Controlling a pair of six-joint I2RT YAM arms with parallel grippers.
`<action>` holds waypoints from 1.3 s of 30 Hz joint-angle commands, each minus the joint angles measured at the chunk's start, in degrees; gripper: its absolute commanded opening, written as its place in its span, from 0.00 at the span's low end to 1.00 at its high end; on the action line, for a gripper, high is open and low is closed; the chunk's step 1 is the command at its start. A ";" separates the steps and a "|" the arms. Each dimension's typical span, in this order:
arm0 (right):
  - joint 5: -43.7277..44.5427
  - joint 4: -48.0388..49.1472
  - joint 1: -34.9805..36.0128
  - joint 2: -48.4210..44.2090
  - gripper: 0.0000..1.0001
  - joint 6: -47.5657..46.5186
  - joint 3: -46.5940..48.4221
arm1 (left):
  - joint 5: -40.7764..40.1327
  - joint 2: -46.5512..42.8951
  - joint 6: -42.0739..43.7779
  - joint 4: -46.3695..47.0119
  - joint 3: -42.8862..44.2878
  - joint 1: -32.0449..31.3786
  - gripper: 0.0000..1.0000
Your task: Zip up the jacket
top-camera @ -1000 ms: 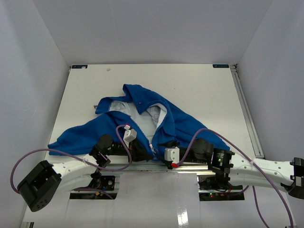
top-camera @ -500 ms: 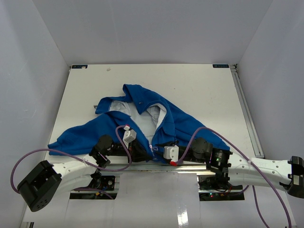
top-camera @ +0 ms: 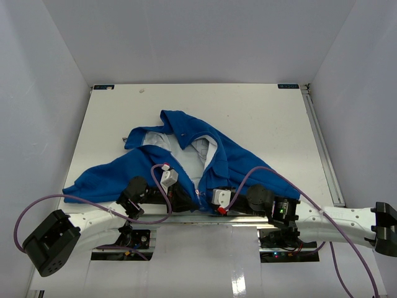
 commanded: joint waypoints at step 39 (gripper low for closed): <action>19.22 21.33 11.58 5.73 0.60 -9.19 -3.60 | 1.78 1.72 -1.64 3.34 0.90 0.17 0.00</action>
